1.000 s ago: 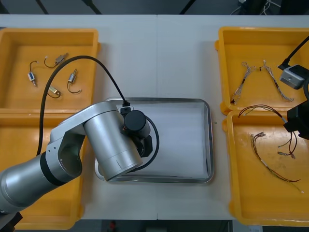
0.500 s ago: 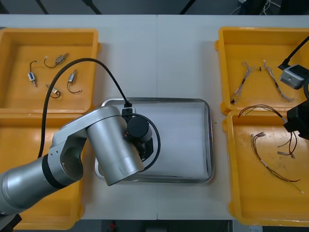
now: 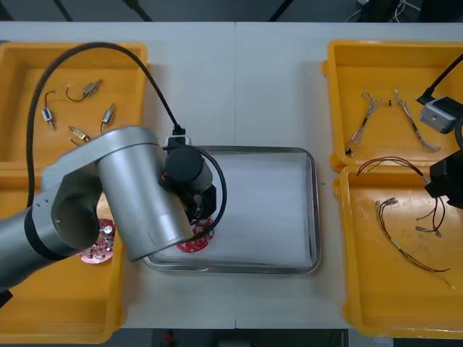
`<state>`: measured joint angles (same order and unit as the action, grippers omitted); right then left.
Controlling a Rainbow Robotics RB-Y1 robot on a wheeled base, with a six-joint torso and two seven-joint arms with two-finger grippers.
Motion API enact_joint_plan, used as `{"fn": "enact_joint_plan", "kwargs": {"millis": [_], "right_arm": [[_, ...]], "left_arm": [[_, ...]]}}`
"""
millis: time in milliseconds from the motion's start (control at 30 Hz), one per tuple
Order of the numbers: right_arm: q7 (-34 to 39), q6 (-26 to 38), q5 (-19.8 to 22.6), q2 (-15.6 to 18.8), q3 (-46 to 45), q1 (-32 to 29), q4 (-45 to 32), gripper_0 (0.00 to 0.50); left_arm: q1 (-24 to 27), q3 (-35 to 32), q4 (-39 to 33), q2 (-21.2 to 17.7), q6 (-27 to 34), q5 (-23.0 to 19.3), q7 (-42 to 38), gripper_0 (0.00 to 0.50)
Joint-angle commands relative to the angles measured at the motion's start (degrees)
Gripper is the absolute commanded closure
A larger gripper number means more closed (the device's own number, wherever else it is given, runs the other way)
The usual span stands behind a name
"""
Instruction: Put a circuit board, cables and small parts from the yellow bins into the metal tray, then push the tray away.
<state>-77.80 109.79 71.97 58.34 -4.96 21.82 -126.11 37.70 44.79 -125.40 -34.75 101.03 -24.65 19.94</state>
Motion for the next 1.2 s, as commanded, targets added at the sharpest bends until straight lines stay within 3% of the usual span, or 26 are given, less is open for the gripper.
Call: {"fn": "enact_joint_plan", "kwargs": {"millis": [33, 200, 367, 600, 833, 1000, 1200], "right_arm": [[1.43, 0.21, -0.17, 2.39, 0.48, 1.47, -1.33, 0.5], [1.43, 0.21, -0.17, 2.39, 0.48, 1.47, -1.33, 0.5], [1.43, 0.21, -0.17, 2.39, 0.48, 1.47, -1.33, 0.5], [1.52, 0.21, 0.54, 2.39, 5.31, 3.93, -0.98, 0.5], [1.78, 0.21, 0.8, 2.39, 14.36, 12.02, -1.07, 0.5], [1.87, -1.25, 0.8, 2.04, 21.39, 17.91, -2.47, 0.5], [1.16, -2.39, 0.1, -1.56, 27.55, 22.74, -3.09, 0.5]], "left_arm": [[3.44, -7.96, -5.2, -5.41, 1.63, -6.99, -2.1, 0.0], [4.49, -15.0, -6.96, -11.04, 0.92, -16.13, -2.01, 0.0], [4.49, -20.71, -7.4, -16.05, 0.75, -22.46, -2.01, 0.0], [4.49, -31.69, -0.9, -21.5, 0.75, -30.98, 0.1, 0.0], [4.49, -40.4, 8.24, -26.51, -0.48, -35.03, 8.1, 0.0], [4.49, -43.82, 13.52, -28.44, -1.19, -34.5, 13.1, 0.0], [4.49, -44.26, 18.79, -31.25, -5.67, -32.13, 18.64, 0.0]]}}
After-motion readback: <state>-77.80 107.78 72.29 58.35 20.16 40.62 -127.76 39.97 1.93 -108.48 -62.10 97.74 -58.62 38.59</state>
